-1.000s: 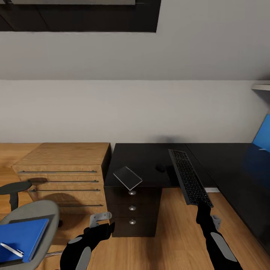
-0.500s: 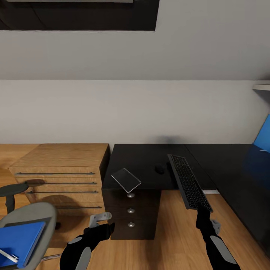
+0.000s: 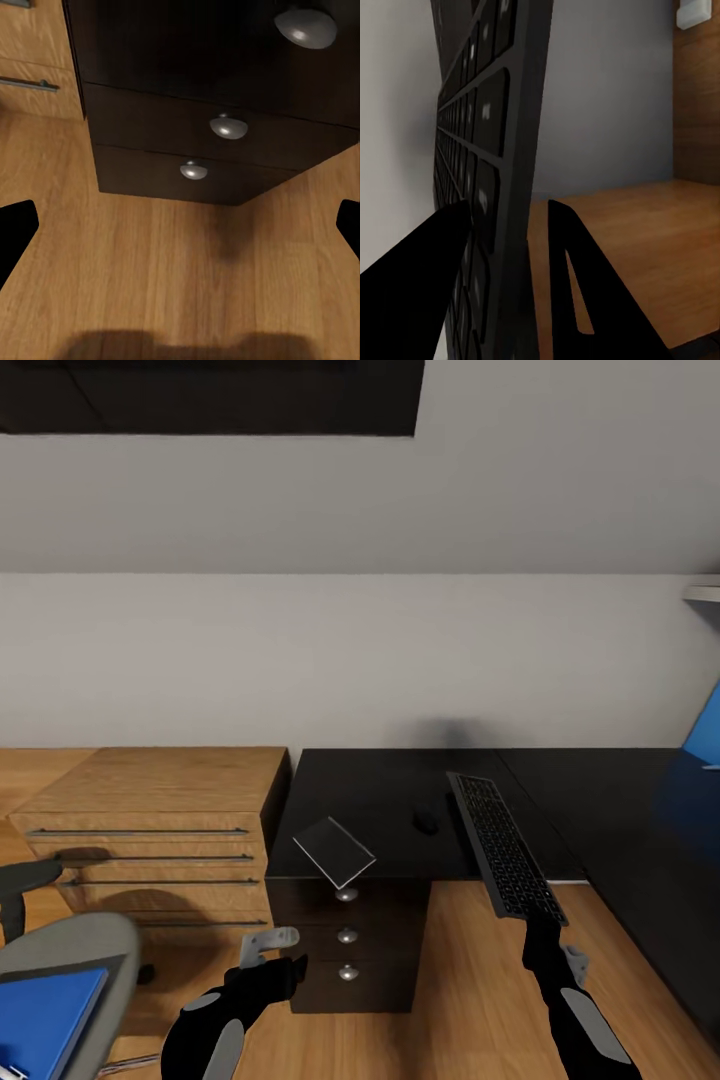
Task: In the bedroom, organize the workspace by keeping the computer under the desk, ensuring the monitor is on the desk, placing the keyboard on the desk next to the monitor, placing the mouse on the desk next to the keyboard, moving the folder from the swivel chair onto the desk next to the mouse, stacking the notebook on top of the folder with the pen on top of the notebook, and positioning the swivel chair next to the desk.
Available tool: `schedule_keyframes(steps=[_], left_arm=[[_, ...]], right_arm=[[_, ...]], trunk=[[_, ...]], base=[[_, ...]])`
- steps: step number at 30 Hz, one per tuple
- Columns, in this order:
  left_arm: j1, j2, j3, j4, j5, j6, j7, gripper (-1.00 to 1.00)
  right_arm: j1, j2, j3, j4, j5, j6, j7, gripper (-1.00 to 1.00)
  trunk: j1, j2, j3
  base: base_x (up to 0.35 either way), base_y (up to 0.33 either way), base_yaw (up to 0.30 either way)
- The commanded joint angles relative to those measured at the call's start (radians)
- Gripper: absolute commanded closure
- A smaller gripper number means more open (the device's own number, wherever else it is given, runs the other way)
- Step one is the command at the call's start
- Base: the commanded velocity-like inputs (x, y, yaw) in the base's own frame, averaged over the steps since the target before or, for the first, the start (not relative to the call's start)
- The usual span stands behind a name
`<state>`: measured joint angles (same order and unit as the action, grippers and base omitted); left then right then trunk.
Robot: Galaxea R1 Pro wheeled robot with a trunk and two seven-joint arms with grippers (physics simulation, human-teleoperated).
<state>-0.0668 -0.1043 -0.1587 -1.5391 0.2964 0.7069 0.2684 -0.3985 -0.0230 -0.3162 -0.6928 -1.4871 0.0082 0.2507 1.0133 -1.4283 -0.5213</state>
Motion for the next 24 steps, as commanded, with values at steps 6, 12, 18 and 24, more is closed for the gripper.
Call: schedule_keyframes(steps=[6,12,18,24], left_arm=[[-0.001,0.0,-0.001,0.011,0.011,0.0,0.009,-1.0],[-0.001,0.0,-0.001,0.016,0.01,0.0,0.009,-1.0],[-0.001,0.0,-0.001,0.016,0.01,0.0,0.009,-1.0],[-0.001,0.0,-0.001,0.016,0.01,0.001,0.009,-1.0]], right_arm=[[0.0,0.0,0.002,0.003,-0.01,0.001,0.003,1.0],[0.0,-0.001,0.004,0.001,-0.001,0.001,0.003,1.0],[0.0,-0.002,0.005,0.001,0.021,0.001,-0.017,1.0],[0.0,-0.002,0.005,0.001,0.027,0.001,-0.023,1.0]], trunk=[[0.0,0.0,-0.001],[0.0,0.0,-0.001],[0.0,0.0,-0.001],[0.0,0.0,-0.001]], base=[[0.14,0.0,0.0],[0.012,0.0,0.0],[0.001,0.0,0.0],[0.117,0.0,0.0]])
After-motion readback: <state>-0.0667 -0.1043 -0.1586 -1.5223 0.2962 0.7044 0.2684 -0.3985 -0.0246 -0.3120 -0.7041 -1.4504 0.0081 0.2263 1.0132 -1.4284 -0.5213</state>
